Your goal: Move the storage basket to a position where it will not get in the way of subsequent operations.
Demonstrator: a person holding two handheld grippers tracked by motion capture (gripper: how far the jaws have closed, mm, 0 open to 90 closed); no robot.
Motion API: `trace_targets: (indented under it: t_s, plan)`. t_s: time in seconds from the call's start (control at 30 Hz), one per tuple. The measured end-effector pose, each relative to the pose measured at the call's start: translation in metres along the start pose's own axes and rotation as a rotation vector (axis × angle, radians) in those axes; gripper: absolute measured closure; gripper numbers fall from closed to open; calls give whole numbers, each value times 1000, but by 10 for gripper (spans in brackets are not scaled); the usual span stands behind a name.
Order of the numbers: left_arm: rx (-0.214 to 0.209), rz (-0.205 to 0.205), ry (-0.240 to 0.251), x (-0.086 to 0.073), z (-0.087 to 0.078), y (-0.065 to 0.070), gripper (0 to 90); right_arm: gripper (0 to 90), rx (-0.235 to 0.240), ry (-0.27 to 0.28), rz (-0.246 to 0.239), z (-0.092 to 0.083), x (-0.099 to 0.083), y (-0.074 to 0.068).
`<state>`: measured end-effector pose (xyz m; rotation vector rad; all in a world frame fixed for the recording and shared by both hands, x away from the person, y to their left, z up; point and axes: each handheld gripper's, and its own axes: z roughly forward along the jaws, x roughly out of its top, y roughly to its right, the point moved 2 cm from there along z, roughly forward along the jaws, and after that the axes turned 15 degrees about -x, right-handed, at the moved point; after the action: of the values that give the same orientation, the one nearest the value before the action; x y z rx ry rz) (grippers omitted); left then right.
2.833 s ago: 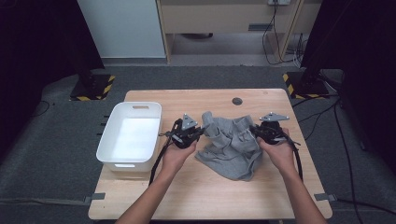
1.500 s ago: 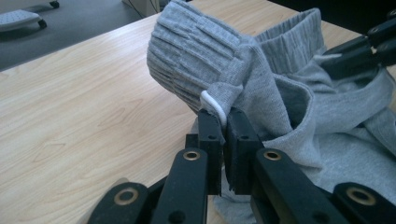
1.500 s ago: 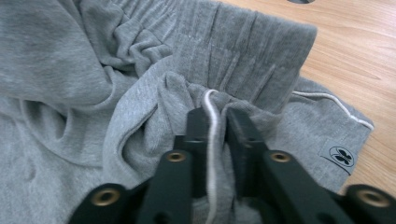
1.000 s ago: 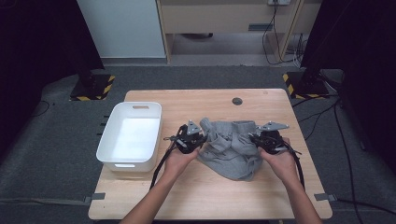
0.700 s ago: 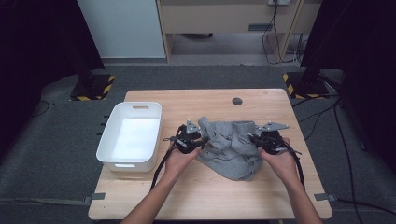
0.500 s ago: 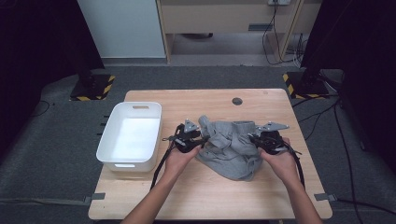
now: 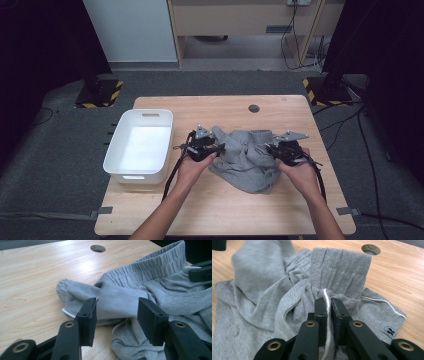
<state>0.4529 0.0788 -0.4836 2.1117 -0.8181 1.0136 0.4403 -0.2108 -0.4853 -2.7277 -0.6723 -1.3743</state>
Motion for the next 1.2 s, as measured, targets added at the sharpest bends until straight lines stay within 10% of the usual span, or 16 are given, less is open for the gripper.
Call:
trace_targets:
  t_s: [0.83,1.2]
  plan:
    - [120,-65,33,6,27,-29,413,823,9,8,9,-2,0,0]
    - [126,-71,-73,-12,45,-41,374,819,12,11,13,-3,0,0]
